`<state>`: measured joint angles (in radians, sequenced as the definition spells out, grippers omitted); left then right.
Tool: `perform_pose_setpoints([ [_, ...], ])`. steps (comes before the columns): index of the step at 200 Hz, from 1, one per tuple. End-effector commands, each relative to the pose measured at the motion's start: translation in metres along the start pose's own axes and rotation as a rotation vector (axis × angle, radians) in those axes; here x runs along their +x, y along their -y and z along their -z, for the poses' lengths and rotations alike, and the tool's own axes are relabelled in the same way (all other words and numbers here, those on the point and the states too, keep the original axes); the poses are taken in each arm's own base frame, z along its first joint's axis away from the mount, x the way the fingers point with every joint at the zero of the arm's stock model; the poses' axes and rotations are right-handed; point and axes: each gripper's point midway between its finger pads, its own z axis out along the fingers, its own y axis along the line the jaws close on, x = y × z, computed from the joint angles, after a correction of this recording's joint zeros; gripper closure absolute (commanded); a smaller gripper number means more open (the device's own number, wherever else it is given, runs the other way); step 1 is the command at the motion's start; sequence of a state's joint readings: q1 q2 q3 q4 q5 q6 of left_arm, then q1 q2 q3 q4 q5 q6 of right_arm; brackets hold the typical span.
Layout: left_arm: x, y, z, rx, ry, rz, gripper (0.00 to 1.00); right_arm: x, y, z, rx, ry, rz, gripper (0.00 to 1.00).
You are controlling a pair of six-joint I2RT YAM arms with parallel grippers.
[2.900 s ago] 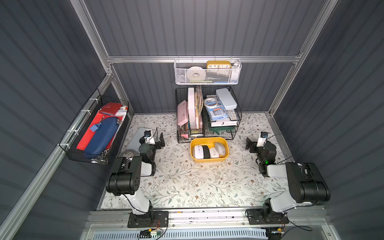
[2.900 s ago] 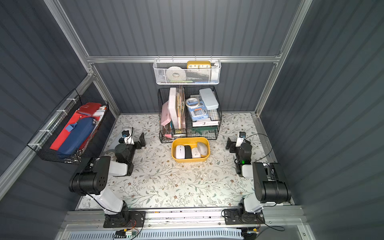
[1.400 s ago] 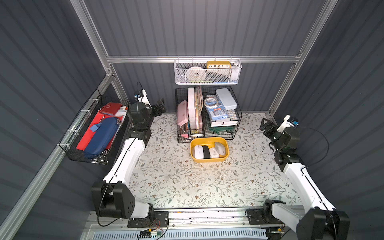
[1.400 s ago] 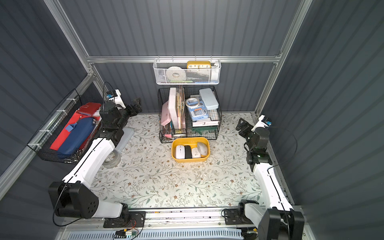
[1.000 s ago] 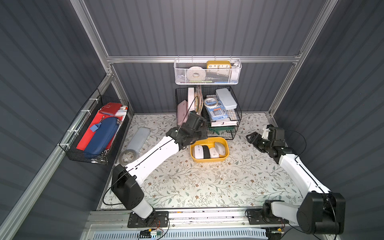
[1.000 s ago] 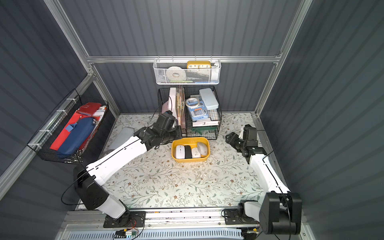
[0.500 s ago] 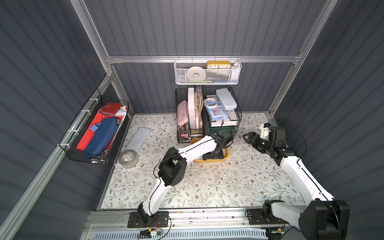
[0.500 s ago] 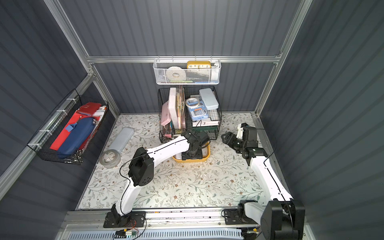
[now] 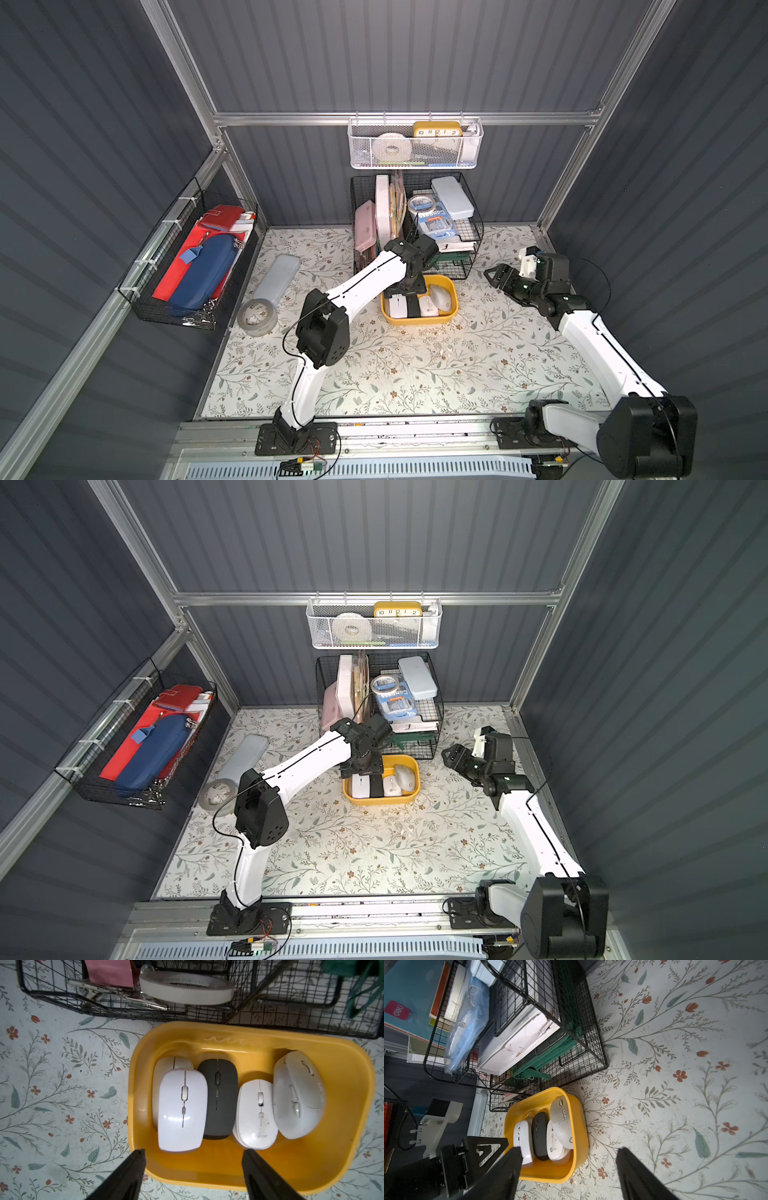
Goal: Take out the mouse from the storage box
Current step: Pick up the mouse from the storage box.
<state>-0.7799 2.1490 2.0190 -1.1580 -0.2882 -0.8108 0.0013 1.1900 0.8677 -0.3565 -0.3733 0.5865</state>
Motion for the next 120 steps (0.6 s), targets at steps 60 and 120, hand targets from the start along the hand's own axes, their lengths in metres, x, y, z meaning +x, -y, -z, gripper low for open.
perform_pose_setpoints([
  [60, 0.014, -0.018, -0.033, -0.033, -0.1, -0.091, 0.24, -0.005, -0.007, 0.003, -0.014, 0.018, 0.026, 0.21],
  [120, 0.01, -0.01, -0.051, -0.002, -0.112, -0.14, 0.24, -0.004, -0.006, 0.001, -0.017, 0.012, 0.026, 0.19],
])
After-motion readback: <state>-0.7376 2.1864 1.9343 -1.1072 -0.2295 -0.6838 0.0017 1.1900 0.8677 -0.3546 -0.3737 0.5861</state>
